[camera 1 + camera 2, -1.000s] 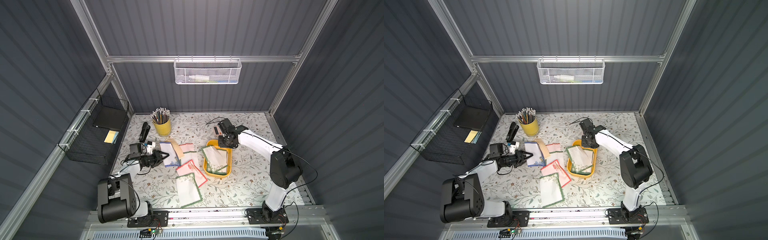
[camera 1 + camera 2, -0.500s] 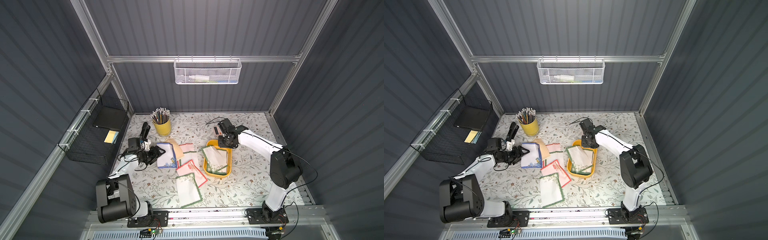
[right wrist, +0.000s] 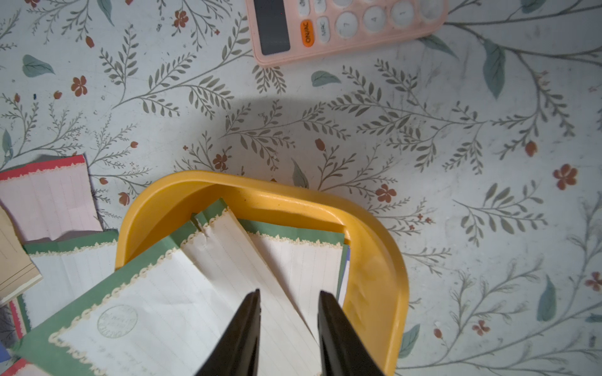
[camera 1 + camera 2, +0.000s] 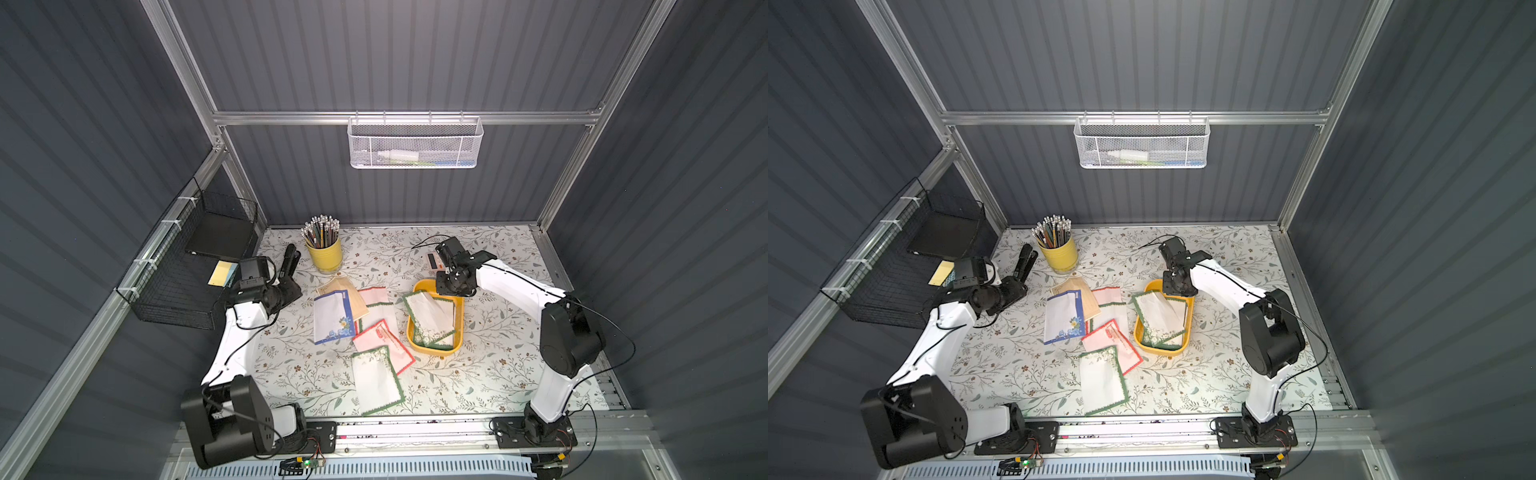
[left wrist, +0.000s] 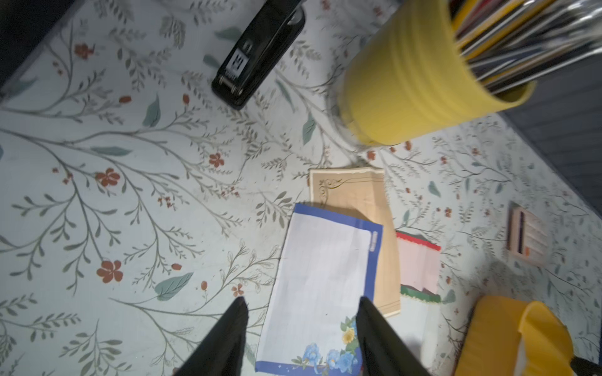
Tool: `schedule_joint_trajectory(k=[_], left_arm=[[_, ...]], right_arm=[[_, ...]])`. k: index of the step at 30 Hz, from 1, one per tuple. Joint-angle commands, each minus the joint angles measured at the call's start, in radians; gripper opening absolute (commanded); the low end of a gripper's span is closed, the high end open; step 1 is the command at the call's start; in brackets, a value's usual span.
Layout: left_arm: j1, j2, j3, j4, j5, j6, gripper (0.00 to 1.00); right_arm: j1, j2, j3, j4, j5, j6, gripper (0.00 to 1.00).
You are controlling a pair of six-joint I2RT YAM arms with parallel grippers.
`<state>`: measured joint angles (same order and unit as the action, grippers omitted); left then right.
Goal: Take out the stationery paper from the storage box
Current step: Place the stationery paper at the center of the board, then pick up the stationery paper from the storage box.
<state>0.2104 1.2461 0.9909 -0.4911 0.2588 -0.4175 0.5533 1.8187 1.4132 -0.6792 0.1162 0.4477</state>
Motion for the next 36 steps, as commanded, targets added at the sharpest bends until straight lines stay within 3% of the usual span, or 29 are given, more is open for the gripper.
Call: schedule_joint_trajectory(k=[1, 4, 11, 17, 24, 36], left_arm=[[-0.027, -0.064, -0.064, 0.156, 0.209, -0.085, 0.54], [-0.109, -0.079, -0.142, 0.299, 0.336, -0.124, 0.56], [-0.294, -0.052, -0.185, 0.491, 0.373, -0.202, 0.59], [-0.417, 0.013, -0.216, 0.581, 0.34, -0.274, 0.59], [-0.501, 0.036, -0.298, 0.716, 0.326, -0.384, 0.58], [-0.691, 0.184, -0.308, 0.881, 0.258, -0.481, 0.52]], right_arm=[[0.002, -0.045, -0.013, 0.016, 0.017, 0.025, 0.35], [0.002, -0.08, -0.036, 0.058, 0.021, 0.028, 0.4], [0.001, -0.122, -0.046, 0.088, 0.03, 0.035, 0.43], [0.001, -0.146, -0.069, 0.102, 0.045, 0.043, 0.43], [0.0, -0.163, -0.094, 0.108, 0.059, 0.046, 0.44], [-0.002, -0.164, -0.101, 0.098, 0.071, 0.043, 0.44]])
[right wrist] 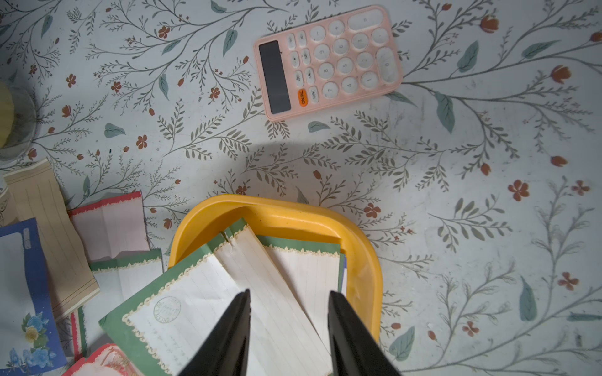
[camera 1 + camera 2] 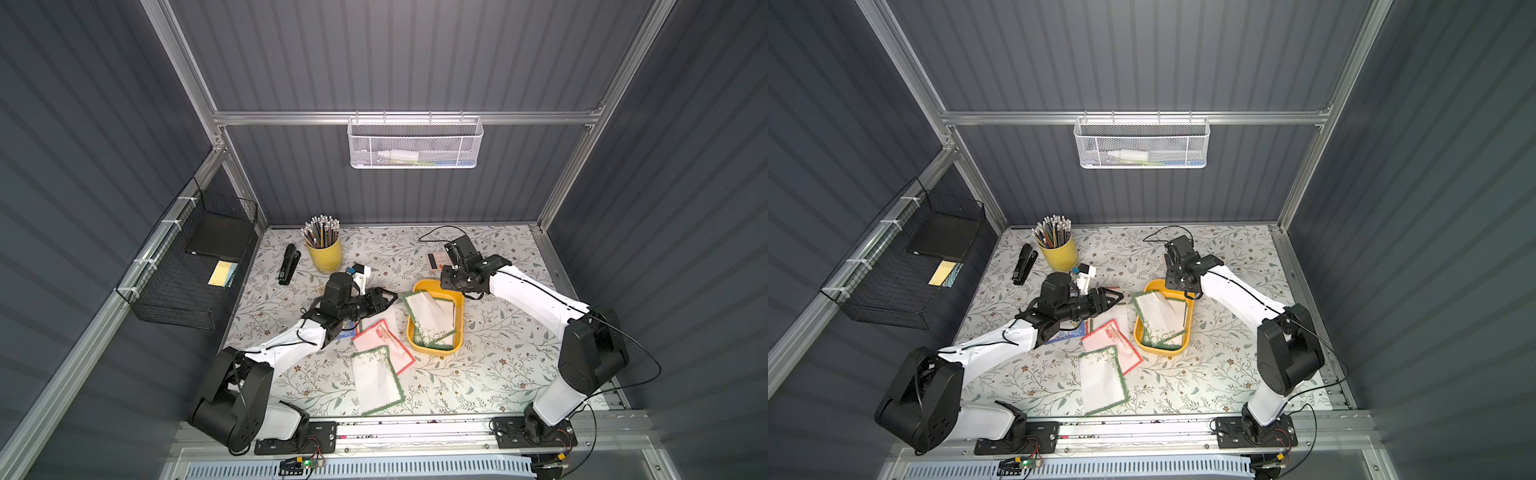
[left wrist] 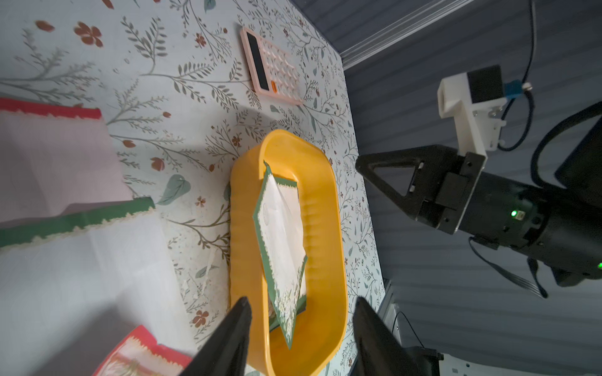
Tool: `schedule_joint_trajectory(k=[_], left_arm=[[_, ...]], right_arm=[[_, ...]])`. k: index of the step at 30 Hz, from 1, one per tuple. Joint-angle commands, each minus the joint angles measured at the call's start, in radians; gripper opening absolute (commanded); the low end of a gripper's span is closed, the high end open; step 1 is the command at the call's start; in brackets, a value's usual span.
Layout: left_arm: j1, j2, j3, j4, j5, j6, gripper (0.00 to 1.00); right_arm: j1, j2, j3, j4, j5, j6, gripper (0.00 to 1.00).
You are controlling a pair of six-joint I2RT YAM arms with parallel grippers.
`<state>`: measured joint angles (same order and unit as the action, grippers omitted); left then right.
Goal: Take out the stationery paper from the storage box
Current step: Pick up the stationery paper from the storage box.
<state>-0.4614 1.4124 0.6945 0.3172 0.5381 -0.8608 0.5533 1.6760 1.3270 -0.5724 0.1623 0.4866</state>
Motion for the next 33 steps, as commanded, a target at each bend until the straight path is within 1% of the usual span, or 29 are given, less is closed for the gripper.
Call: schedule_joint_trajectory(k=[1, 5, 10, 14, 19, 33], left_arm=[[-0.026, 0.023, -0.01, 0.078, -0.027, -0.041, 0.52], [-0.045, 0.05, 0.002, 0.063, -0.061, -0.029, 0.5], [-0.071, 0.098, -0.001, 0.095, -0.069, -0.044, 0.47], [-0.096, 0.134, 0.018, 0.093, -0.104, -0.037, 0.46], [-0.126, 0.181, 0.041, 0.109, -0.108, -0.04, 0.45], [-0.138, 0.252, 0.088, 0.121, -0.116, -0.028, 0.39]], right_arm=[[-0.003, -0.024, -0.017, -0.01, 0.025, 0.003, 0.44], [-0.005, -0.027, -0.028, -0.007, 0.023, 0.004, 0.44], [-0.006, -0.026, -0.032, -0.003, 0.019, 0.004, 0.44], [-0.01, -0.03, -0.04, -0.001, 0.021, 0.004, 0.44], [-0.013, -0.032, -0.047, -0.001, 0.018, 0.001, 0.44], [-0.018, -0.031, -0.064, 0.004, 0.01, -0.005, 0.44]])
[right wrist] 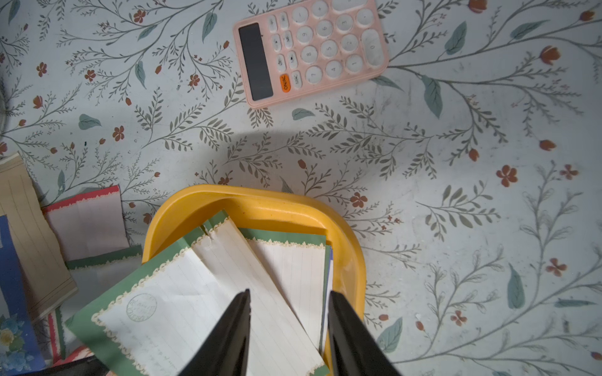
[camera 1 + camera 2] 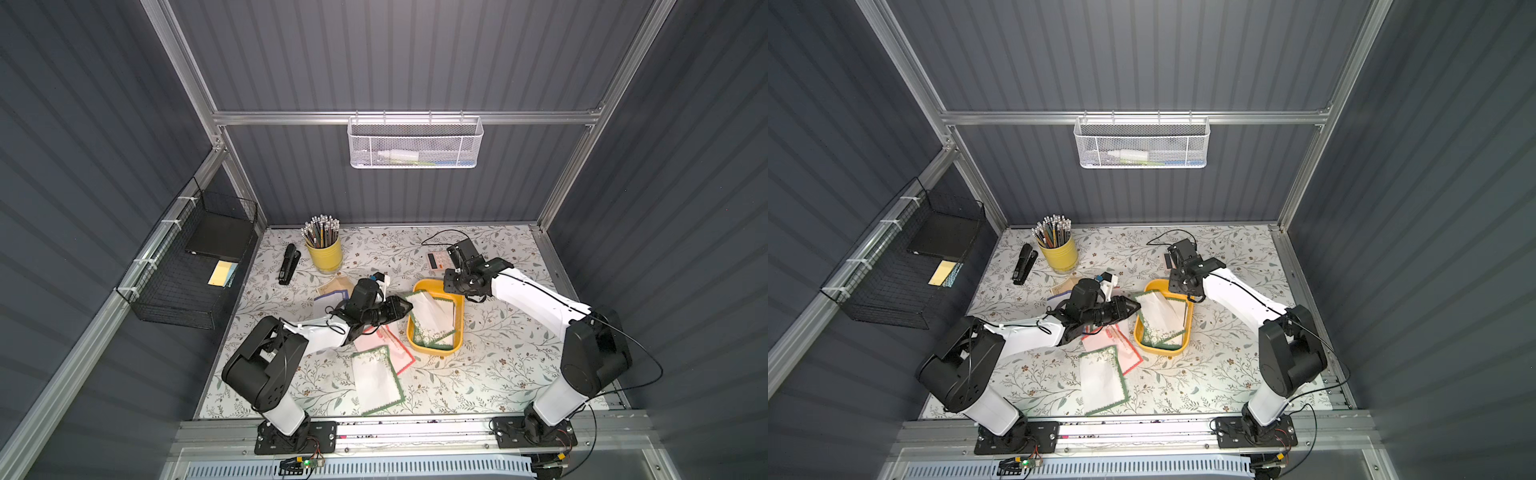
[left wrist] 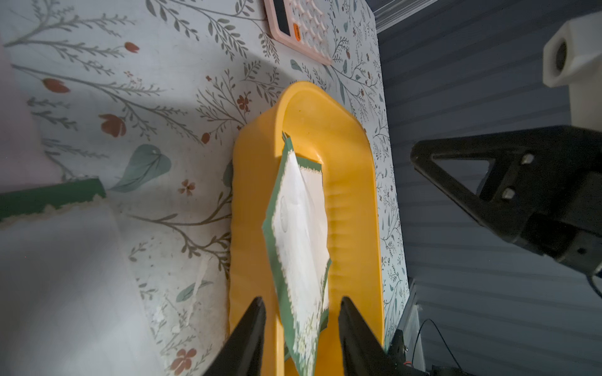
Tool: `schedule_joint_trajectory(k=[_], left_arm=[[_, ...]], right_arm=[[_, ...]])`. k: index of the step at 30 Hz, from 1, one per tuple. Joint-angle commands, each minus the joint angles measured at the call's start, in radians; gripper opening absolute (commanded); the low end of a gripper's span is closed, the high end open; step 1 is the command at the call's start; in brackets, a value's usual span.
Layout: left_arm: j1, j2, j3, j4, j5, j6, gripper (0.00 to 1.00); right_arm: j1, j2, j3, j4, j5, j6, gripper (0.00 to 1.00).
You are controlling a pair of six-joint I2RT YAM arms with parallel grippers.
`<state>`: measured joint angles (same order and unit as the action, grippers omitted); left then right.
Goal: Take out the stationery paper from the storage box
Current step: Pick up the stationery paper from the storage box.
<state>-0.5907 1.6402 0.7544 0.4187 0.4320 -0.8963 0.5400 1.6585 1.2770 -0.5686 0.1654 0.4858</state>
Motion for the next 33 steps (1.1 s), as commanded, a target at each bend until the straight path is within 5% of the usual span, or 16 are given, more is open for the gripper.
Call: schedule_joint_trajectory(k=[1, 9, 16, 33], left_arm=[[-0.009, 0.032, 0.033, 0.022, -0.008, 0.009, 0.38], [-0.011, 0.065, 0.064, 0.017, 0.001, 0.024, 0.34], [-0.01, 0.083, 0.084, 0.016, 0.006, 0.028, 0.13], [-0.01, 0.081, 0.166, -0.047, 0.049, 0.063, 0.0]], right_arm=[[-0.004, -0.013, -0.013, -0.001, 0.006, -0.003, 0.44], [-0.005, -0.022, -0.016, -0.006, 0.01, -0.008, 0.44], [-0.005, -0.015, -0.014, -0.008, 0.004, -0.01, 0.44], [-0.006, -0.015, -0.012, -0.016, 0.009, -0.014, 0.44]])
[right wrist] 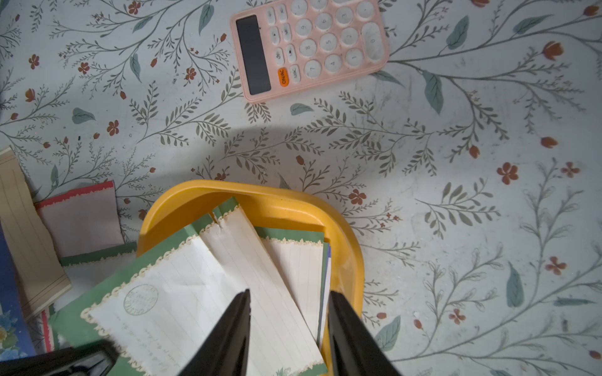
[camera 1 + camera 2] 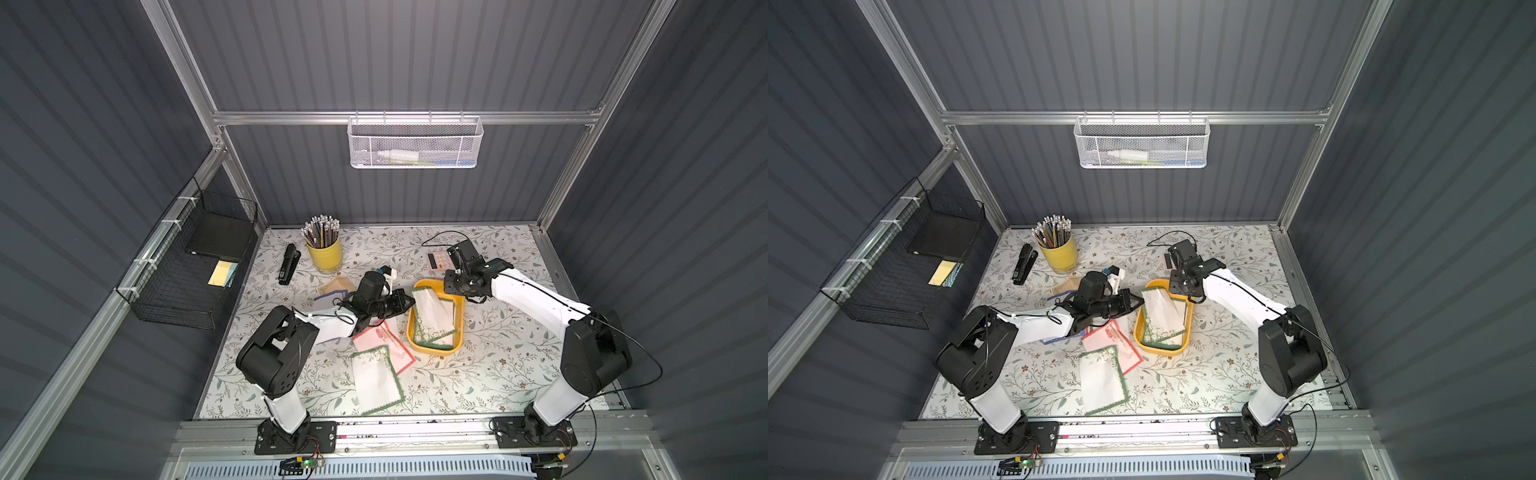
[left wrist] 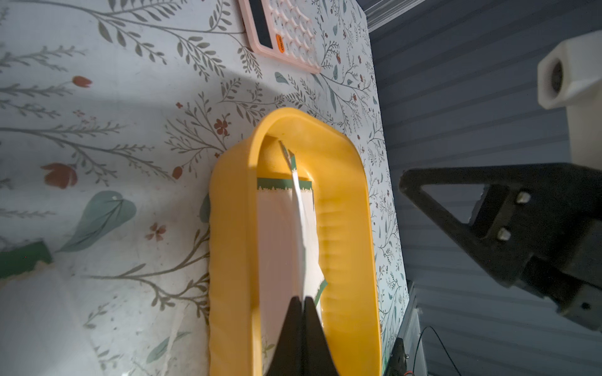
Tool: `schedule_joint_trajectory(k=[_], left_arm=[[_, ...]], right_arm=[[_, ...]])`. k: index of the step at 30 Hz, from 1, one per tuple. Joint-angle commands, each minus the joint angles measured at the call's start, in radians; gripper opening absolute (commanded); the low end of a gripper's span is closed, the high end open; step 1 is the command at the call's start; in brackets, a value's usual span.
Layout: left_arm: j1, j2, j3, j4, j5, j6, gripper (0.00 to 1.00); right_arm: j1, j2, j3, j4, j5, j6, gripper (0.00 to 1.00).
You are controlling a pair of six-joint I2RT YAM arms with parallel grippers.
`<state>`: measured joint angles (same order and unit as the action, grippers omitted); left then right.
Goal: Take out the stationery paper from the storage box
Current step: Pick up the stationery paper from the storage box, then place the stationery paper at the center of the board.
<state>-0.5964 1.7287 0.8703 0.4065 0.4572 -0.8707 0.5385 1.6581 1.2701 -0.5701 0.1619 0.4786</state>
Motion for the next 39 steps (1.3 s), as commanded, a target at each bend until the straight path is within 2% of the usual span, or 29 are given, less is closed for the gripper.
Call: schedule_joint_trajectory(k=[1, 9, 12, 15, 19, 24, 29, 36, 39], left_arm=[[-0.006, -0.011, 0.059, -0.041, 0.028, 0.04, 0.0], [-0.003, -0.066, 0.222, -0.308, 0.013, 0.198, 0.0], [0.005, -0.11, 0.252, -0.404, 0.006, 0.247, 0.0], [0.027, -0.185, 0.251, -0.457, 0.006, 0.258, 0.0], [0.099, -0.29, 0.246, -0.547, 0.039, 0.265, 0.0], [0.232, -0.431, 0.241, -0.712, 0.064, 0.292, 0.0], [0.273, -0.477, 0.283, -0.907, 0.007, 0.345, 0.0], [0.312, -0.537, 0.243, -1.06, -0.061, 0.362, 0.0], [0.373, -0.562, 0.229, -1.083, -0.03, 0.379, 0.0]], right_arm=[[-0.004, -0.017, -0.005, -0.016, 0.013, -0.006, 0.44], [-0.005, -0.027, 0.0, -0.029, 0.053, 0.002, 0.44], [-0.013, -0.066, -0.011, -0.025, 0.117, 0.011, 0.44], [-0.038, -0.113, -0.036, 0.008, 0.119, 0.0, 0.47], [-0.053, -0.138, -0.058, 0.041, 0.118, -0.016, 0.47], [-0.057, -0.104, -0.047, 0.025, 0.079, -0.016, 0.47], [-0.058, -0.056, -0.019, 0.007, 0.042, -0.005, 0.47], [-0.057, -0.057, -0.012, 0.007, 0.042, -0.018, 0.47], [-0.057, -0.056, -0.019, 0.005, 0.04, -0.018, 0.47]])
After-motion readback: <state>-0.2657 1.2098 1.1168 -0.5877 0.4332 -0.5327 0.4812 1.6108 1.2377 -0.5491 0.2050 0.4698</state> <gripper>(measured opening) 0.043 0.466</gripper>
